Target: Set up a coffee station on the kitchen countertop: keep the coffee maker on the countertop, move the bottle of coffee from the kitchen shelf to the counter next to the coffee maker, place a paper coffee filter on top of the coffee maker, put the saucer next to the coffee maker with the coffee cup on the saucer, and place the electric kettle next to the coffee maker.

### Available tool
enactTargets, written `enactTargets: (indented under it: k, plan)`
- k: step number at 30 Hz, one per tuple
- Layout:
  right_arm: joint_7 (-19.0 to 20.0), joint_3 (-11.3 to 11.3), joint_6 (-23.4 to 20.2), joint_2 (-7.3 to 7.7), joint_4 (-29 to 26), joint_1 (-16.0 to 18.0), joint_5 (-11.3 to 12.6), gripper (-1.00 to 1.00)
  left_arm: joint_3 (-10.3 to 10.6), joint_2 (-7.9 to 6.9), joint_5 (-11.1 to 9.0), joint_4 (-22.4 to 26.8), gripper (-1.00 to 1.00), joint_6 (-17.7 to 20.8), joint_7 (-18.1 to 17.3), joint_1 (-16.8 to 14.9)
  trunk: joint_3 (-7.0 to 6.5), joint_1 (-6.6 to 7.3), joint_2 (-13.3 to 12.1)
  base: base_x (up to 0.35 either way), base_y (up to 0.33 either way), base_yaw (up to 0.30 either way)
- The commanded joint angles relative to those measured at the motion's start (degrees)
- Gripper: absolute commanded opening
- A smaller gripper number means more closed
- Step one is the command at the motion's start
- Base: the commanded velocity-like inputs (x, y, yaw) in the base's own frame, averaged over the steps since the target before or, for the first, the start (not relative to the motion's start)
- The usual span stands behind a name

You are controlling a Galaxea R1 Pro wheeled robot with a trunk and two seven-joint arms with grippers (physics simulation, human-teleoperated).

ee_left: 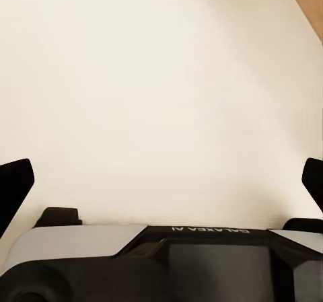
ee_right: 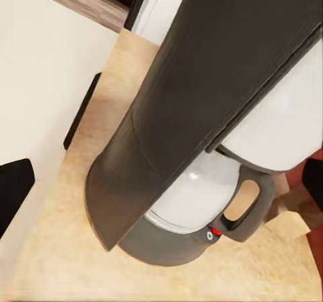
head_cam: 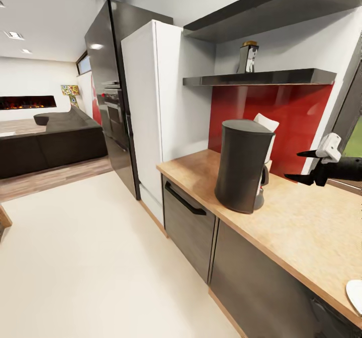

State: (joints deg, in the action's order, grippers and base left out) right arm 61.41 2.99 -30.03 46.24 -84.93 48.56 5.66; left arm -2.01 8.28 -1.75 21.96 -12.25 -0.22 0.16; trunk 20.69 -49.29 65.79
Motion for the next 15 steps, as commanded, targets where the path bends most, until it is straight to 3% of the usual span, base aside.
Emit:
enactTargets:
  k: [1, 3, 5, 7, 14, 15]
  plan:
    - [0.0, 0.5, -0.5, -0.02, -0.1, 0.0, 0.6, 1.0, -0.2, 0.02, -0.2, 0.1, 1.0, -0.1, 0.0, 0.0, 0.06, 0.01, 0.0, -0.068, 0.0, 0.0]
    - [0.1, 2.1, -0.5, -0.52, -0.5, 0.0, 0.7, 1.0, -0.2, 0.02, -0.2, 0.1, 1.0, -0.1, 0.0, 0.0, 0.06, 0.01, 0.0, -0.049, 0.0, 0.0]
    - [0.0, 6.6, -0.4, -2.3, -1.8, 0.0, 0.9, 1.0, -0.1, 0.02, -0.2, 0.1, 1.0, -0.1, 0.0, 0.0, 0.06, 0.01, 0.0, -0.023, 0.0, 0.0]
    - [-0.1, 9.6, -0.3, -4.23, -2.6, -0.1, 0.9, 1.0, -0.2, 0.0, -0.2, 0.1, 1.0, -0.1, 0.0, 0.0, 0.06, 0.01, 0.0, -0.009, 0.0, 0.0]
    - [-0.1, 11.6, -0.5, -9.25, -3.1, -1.8, 0.9, 1.0, -0.1, 0.0, -0.2, 0.1, 1.0, -0.1, 0.0, 0.0, 0.06, 0.01, 0.0, -0.002, 0.0, 0.0]
    - [-0.2, 11.7, -1.3, -11.19, -3.1, -2.4, 0.9, 1.0, -0.1, -0.01, -0.2, 0.2, 1.0, -0.1, 0.0, 0.0, 0.06, 0.01, 0.0, 0.0, 0.0, 0.0]
